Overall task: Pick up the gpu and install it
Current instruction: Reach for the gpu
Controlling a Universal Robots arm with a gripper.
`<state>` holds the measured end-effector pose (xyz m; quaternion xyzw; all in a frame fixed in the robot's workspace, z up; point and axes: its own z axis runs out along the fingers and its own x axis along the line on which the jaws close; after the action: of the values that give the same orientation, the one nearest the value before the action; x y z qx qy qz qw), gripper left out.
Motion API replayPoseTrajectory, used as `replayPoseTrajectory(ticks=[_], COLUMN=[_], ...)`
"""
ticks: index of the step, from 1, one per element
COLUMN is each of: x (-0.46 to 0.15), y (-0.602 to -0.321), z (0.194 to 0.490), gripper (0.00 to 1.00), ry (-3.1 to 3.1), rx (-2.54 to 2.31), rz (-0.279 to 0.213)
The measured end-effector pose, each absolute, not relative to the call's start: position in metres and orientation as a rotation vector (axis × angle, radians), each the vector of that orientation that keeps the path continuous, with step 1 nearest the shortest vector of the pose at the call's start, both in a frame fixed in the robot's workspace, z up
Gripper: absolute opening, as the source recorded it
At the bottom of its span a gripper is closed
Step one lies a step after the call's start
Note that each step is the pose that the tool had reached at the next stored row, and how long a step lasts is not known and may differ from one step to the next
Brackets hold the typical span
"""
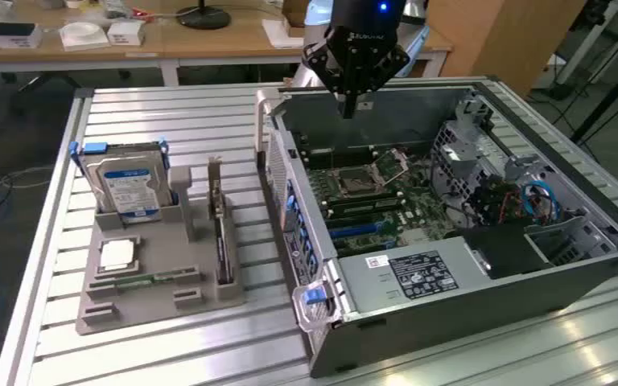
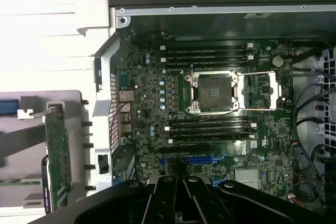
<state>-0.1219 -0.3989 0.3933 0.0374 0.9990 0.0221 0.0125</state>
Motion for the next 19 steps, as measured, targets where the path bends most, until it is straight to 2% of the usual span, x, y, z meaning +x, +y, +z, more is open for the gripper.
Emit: replayPoseTrajectory(ticks=[14,19], x=[-0.123,-0.14], y=[-0.399,-0.399], z=[0.393,0.393], gripper=[0.11,0.11], ry=[3.114,3.114], rx=[0.117,0.116], rz=[0.069,0.069])
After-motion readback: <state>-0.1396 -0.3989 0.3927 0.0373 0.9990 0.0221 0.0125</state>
